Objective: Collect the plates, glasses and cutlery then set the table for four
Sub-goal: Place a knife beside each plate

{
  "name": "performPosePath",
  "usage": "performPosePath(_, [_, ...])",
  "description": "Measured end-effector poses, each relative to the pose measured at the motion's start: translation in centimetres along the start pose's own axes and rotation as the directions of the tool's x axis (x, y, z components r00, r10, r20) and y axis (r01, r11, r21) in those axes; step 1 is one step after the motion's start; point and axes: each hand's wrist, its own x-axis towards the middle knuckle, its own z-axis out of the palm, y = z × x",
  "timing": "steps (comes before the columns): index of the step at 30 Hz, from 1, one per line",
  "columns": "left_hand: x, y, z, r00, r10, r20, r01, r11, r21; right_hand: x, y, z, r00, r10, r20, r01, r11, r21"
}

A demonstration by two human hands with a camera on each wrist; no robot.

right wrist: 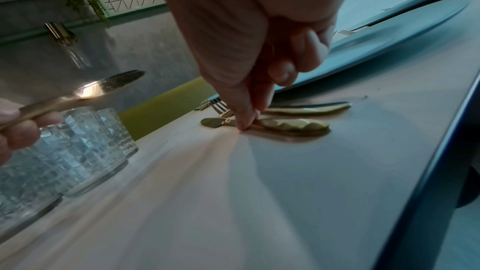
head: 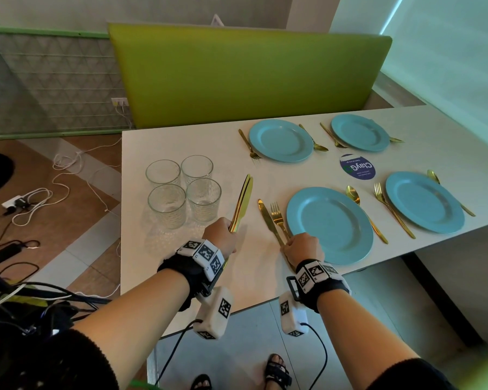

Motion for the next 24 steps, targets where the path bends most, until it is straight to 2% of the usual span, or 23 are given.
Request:
performPosePath(16, [0.3,0.0,0.1,1.000,-0.005,0.005,0.005,1.000,-0.008,-0.2,0.0,-0.4,1.000,-0.023,0.010,0.023,0.999,-0.022])
performPosePath(24, [0.2,1.5,-0.1,0.999,0.023,0.026,-0.021,0.999,-0.048,-0.3,0.1,-5.1,0.995,-0.101,-0.020,0.101,0.995,0.008])
